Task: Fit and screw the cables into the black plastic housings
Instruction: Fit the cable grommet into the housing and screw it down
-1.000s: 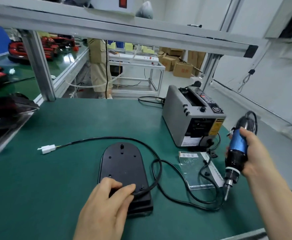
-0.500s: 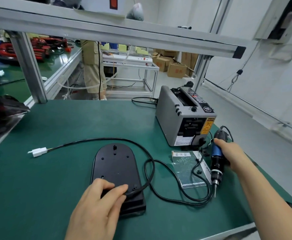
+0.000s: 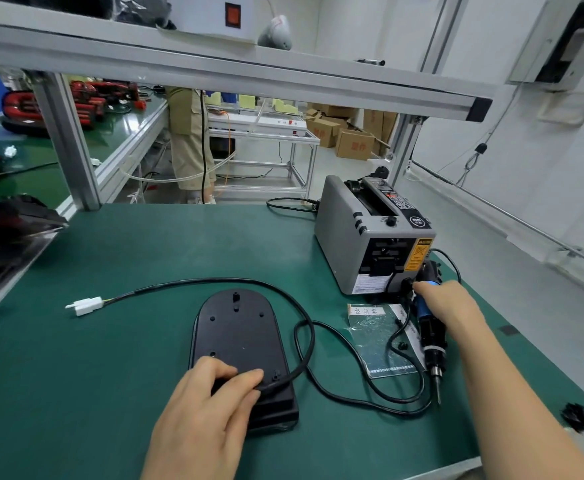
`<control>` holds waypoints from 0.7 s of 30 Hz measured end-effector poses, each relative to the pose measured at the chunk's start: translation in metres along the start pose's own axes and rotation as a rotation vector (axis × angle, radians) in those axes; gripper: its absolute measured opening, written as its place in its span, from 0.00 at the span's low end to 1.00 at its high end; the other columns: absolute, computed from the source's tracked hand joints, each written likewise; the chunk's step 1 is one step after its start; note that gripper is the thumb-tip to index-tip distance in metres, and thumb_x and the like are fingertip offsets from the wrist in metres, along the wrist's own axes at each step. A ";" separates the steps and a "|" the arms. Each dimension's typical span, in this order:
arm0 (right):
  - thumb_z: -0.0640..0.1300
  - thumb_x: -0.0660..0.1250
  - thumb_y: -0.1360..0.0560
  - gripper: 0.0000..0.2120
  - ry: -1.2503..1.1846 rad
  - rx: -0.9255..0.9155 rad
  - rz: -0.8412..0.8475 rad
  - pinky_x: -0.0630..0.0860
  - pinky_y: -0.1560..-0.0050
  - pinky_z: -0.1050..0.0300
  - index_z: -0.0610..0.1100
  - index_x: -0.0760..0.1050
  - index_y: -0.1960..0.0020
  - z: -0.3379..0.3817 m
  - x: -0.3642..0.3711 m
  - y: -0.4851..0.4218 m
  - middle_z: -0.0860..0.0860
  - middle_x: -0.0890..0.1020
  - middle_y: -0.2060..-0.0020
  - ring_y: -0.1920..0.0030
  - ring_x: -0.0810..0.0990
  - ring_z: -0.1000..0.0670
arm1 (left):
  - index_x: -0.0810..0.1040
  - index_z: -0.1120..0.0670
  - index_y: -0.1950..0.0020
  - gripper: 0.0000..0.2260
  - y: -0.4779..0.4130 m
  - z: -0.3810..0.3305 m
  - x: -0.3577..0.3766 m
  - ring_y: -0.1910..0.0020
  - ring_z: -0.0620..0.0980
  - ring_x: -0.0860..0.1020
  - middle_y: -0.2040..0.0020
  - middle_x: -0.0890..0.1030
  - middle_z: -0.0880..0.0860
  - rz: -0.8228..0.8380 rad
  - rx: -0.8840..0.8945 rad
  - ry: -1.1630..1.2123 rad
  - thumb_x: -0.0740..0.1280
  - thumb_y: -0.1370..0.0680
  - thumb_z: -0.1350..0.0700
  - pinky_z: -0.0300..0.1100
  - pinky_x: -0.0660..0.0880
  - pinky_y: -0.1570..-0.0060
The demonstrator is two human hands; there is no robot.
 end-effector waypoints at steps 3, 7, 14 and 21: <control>0.53 0.61 0.29 0.16 0.028 0.016 -0.019 0.66 0.65 0.56 0.39 0.73 0.61 -0.004 0.001 0.000 0.44 0.76 0.69 0.69 0.73 0.45 | 0.85 0.47 0.54 0.15 0.000 0.001 0.000 0.59 0.42 0.69 0.59 0.76 0.47 0.004 -0.003 0.008 0.59 0.27 0.47 0.26 0.62 0.68; 0.54 0.60 0.28 0.18 0.042 0.033 -0.017 0.66 0.66 0.57 0.39 0.72 0.65 -0.011 0.000 -0.002 0.44 0.75 0.69 0.69 0.73 0.45 | 0.85 0.47 0.54 0.15 0.000 0.001 0.000 0.59 0.42 0.69 0.59 0.76 0.47 0.004 -0.002 0.015 0.59 0.27 0.47 0.25 0.62 0.68; 0.62 0.60 0.26 0.24 0.072 0.009 -0.002 0.68 0.67 0.57 0.39 0.72 0.57 -0.016 -0.002 -0.002 0.44 0.77 0.65 0.67 0.75 0.46 | 0.85 0.47 0.54 0.15 0.000 0.001 0.001 0.59 0.41 0.69 0.59 0.76 0.48 -0.003 -0.001 0.016 0.59 0.27 0.47 0.29 0.66 0.71; 0.61 0.66 0.28 0.31 0.006 -0.072 -0.088 0.73 0.55 0.50 0.41 0.68 0.35 -0.018 -0.007 0.017 0.43 0.77 0.46 0.49 0.77 0.42 | 0.85 0.47 0.53 0.15 0.000 0.003 0.002 0.60 0.42 0.69 0.58 0.76 0.47 -0.016 0.002 0.012 0.59 0.27 0.47 0.31 0.67 0.70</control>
Point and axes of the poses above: each hand's wrist, its own y-axis away from the middle knuckle, its own x-axis out of the palm, z = x × y, the point moved 1 cm from there along -y, towards the middle knuckle
